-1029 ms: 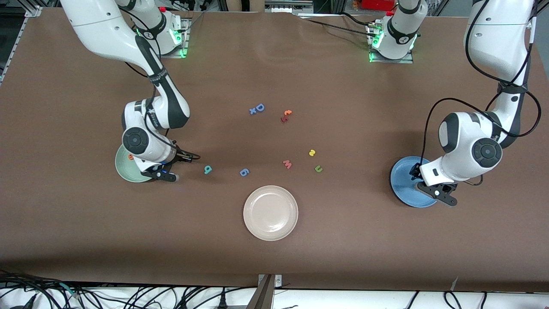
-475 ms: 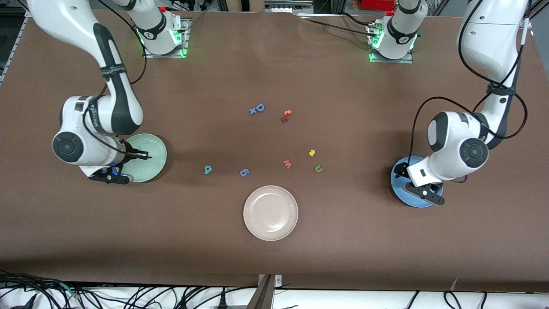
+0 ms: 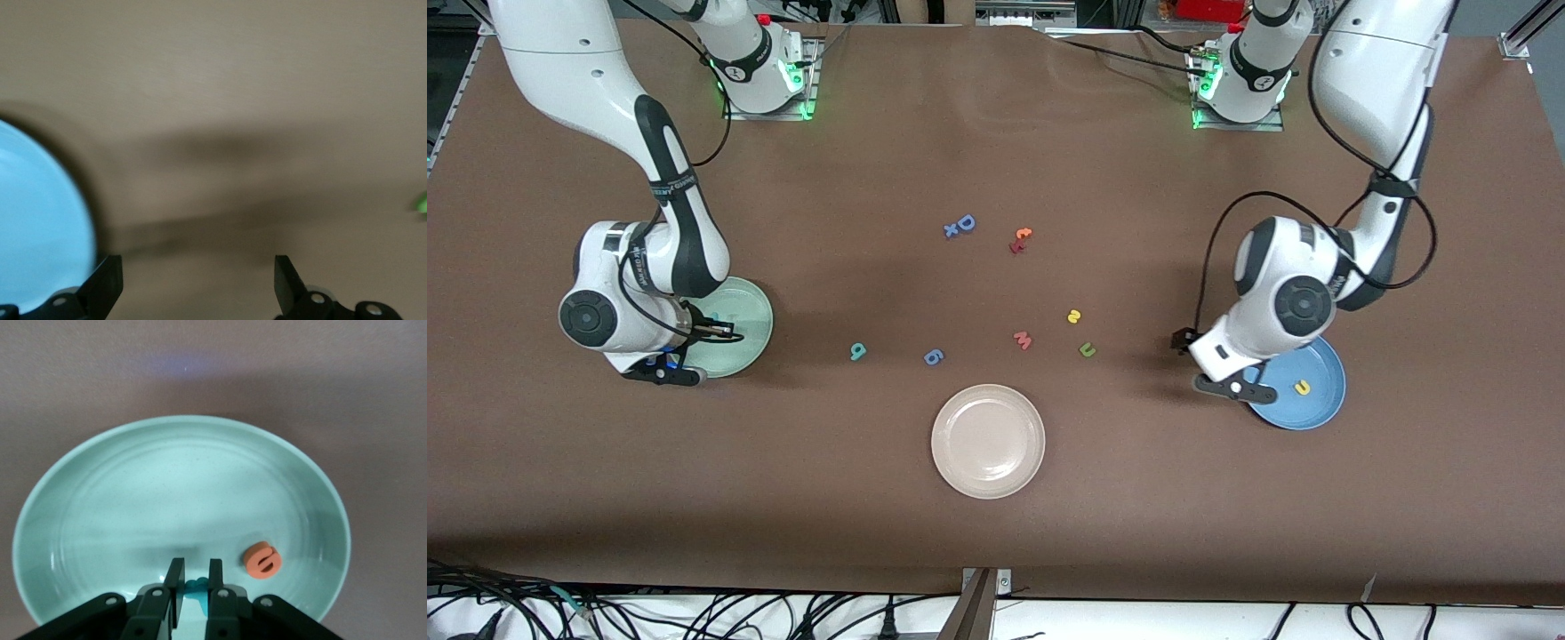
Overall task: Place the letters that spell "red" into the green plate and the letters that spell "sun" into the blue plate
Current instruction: 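Release the yellow u on the blue plate while the right gripper drops teal 7, then reach the teal 6 with the right gripper while the left gripper reaches green n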
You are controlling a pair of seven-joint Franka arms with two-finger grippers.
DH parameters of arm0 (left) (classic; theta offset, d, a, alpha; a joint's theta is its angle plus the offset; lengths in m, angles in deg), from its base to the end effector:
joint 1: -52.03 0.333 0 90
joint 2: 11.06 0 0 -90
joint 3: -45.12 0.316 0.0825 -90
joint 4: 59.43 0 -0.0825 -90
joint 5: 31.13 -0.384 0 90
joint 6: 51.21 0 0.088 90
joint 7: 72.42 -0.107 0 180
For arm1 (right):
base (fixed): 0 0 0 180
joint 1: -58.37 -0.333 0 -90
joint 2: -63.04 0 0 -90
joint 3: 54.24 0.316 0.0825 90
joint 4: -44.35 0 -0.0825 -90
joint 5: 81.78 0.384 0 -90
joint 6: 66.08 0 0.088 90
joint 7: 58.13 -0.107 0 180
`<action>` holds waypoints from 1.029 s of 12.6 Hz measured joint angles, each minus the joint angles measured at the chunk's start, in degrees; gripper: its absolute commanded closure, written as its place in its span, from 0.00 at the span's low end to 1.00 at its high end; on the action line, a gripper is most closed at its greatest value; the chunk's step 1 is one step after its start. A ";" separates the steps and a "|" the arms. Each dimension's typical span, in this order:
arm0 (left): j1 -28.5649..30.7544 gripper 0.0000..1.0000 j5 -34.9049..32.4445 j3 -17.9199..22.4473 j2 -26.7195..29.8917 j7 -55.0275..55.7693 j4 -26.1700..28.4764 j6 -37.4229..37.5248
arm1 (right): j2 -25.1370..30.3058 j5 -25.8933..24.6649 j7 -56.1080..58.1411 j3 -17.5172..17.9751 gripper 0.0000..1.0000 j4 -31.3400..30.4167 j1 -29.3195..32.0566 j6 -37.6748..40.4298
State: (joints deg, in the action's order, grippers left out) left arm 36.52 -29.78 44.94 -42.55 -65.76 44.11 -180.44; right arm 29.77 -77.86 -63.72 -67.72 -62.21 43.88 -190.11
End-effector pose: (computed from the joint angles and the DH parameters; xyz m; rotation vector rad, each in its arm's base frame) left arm 0.6179 -0.1741 0.2307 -3.1288 0.2216 0.1617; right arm 0.6104 0.0184 0.1935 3.0176 -0.1588 -0.3844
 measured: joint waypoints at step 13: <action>-12.95 0.00 0.00 -0.07 -2.98 27.90 -1.88 0.38 | 4.14 1.93 -19.06 9.06 0.17 3.03 -2.82 2.19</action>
State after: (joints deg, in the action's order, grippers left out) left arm 23.57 -29.78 44.88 -45.53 -37.86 42.23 -180.05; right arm 33.91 -75.92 -82.78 -58.66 -59.18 41.06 -187.92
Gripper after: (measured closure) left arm 0.000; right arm 0.167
